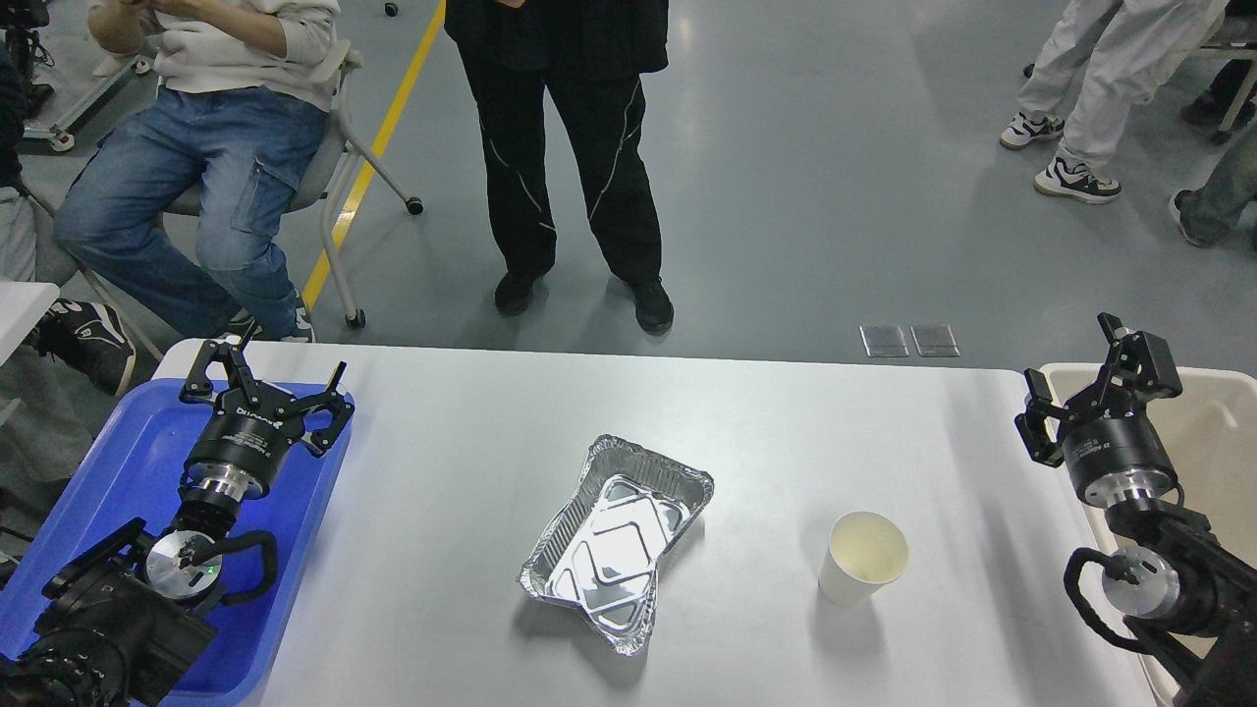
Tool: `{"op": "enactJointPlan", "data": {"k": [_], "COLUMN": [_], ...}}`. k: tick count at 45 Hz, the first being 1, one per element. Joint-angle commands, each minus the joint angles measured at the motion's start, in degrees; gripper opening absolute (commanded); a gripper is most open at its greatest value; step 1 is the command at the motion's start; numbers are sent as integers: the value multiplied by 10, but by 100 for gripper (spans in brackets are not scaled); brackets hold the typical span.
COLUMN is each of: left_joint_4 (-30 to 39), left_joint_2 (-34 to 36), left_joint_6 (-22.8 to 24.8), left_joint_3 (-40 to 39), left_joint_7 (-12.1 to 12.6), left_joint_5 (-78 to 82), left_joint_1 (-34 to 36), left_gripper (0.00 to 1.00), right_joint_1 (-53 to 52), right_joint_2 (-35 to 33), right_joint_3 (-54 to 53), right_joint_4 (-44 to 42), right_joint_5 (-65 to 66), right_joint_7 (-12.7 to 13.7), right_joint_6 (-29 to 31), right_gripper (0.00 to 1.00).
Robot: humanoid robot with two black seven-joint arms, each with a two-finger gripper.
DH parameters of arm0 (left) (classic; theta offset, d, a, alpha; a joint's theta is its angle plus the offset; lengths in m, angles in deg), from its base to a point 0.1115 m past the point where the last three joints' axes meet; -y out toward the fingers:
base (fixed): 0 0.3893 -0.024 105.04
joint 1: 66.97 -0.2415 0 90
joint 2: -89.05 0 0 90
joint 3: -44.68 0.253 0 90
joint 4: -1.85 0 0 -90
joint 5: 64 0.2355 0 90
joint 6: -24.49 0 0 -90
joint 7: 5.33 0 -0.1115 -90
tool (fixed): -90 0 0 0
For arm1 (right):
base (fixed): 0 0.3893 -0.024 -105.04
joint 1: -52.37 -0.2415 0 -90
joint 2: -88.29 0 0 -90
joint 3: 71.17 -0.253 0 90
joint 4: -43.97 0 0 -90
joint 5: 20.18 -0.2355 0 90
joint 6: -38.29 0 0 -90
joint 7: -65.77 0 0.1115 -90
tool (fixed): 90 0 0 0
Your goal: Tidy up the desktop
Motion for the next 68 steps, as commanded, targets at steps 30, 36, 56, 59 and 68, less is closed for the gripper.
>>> {"op": "enactJointPlan", "data": {"k": [30,36,56,59,68], "left_joint_4": [1,1,1,1,1], "left_joint_2": [-1,-1,-1,-1,-1], "left_joint_6": [0,0,0,0,0], "left_joint_3": [0,0,0,0,0], "left_joint_7": [1,1,1,1,1], "left_joint_5": [2,2,2,2,2], "left_joint_1": [2,1,2,2,2], "left_gripper": [100,100,100,100,100], "right_joint_1": [0,-1,-15,-16,-16], "right_joint_2": [-15,-17,-16,-17,-19], "right_joint_3": [-6,-6,-6,-7,0], "right_joint_4": [-5,-3,-1,-1,5], "right_joint_5": [-4,-4,-4,-4,-4], "right_joint_7": [7,22,22,23,38], "right_joint_6": [0,-1,2,2,5], "right_gripper": [100,100,100,100,100]}}
